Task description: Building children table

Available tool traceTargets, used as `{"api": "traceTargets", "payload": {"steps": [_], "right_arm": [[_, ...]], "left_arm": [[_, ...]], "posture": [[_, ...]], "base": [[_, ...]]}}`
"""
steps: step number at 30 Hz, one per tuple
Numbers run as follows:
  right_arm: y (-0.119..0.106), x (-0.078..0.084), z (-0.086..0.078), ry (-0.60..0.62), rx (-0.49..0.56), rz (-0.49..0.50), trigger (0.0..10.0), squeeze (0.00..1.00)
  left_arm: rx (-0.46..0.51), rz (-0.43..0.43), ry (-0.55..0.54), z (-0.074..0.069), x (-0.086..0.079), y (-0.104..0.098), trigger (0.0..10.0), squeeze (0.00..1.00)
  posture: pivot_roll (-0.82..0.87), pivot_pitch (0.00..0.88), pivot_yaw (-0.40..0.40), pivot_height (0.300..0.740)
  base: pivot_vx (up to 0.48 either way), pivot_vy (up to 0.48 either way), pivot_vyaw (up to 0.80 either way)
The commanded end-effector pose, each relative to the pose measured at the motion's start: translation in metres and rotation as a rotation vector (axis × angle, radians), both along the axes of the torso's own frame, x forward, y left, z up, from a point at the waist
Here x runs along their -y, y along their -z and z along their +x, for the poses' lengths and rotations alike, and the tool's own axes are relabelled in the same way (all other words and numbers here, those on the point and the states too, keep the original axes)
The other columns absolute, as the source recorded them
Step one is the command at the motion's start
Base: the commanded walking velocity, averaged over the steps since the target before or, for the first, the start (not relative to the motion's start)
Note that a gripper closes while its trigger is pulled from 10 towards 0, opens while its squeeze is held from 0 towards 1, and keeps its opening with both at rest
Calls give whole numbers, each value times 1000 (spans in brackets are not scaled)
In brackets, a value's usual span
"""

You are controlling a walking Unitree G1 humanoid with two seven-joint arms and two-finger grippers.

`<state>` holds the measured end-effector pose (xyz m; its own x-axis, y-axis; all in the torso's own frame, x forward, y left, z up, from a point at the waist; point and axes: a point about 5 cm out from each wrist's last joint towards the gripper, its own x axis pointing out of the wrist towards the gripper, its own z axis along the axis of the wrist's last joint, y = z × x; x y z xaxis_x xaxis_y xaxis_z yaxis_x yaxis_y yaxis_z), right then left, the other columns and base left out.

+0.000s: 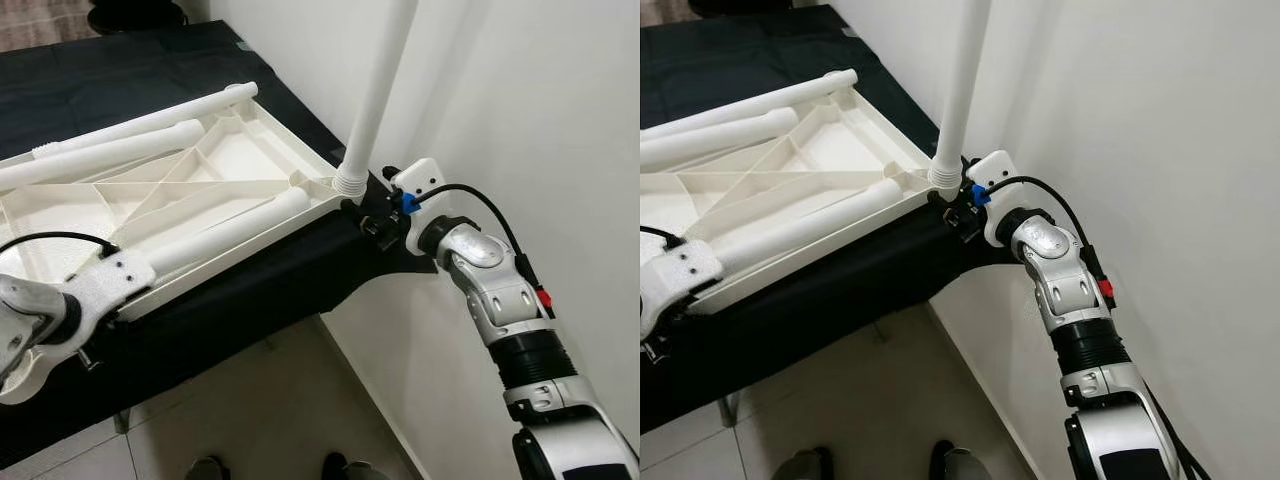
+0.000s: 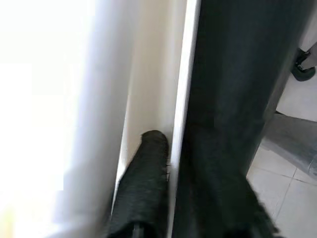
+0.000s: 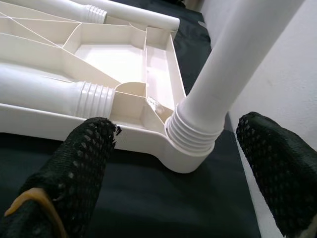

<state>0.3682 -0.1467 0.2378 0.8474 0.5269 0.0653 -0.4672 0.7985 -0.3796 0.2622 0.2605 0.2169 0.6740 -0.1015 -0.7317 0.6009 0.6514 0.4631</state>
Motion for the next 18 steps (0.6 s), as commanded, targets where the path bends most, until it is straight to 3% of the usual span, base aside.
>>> {"api": "traceTargets", "payload": {"steps": [1,11,12,16,17,18], "right_arm": [[3,2,-2,7,-10,-1,10000,0],[3,1,0,8,-8,1,10000,0],[3,1,0,7,-9,-4,10000,0],[3,1,0,5,-10,-9,10000,0],[2,2,1,8,-11,-12,10000,0],[2,2,1,8,-11,-12,10000,0]], "left_arm": [[7,36,-23,-2,-9,-5,0,0],[-6,20,-45,-2,-16,-5,0,0],[-23,37,-54,-5,-20,-3,7216,0],[-42,57,-61,-9,-24,-1,7216,0],[-48,55,-90,-13,-31,-2,10000,0],[-48,55,-90,-13,-31,-2,10000,0]], "posture": [[115,240,-77,740],[115,242,-78,740],[115,244,-81,740],[114,244,-83,740],[114,244,-87,740],[114,244,-87,740]], "base": [[0,0,0],[0,0,0],[0,0,0],[0,0,0],[0,0,0],[0,0,0]]}}
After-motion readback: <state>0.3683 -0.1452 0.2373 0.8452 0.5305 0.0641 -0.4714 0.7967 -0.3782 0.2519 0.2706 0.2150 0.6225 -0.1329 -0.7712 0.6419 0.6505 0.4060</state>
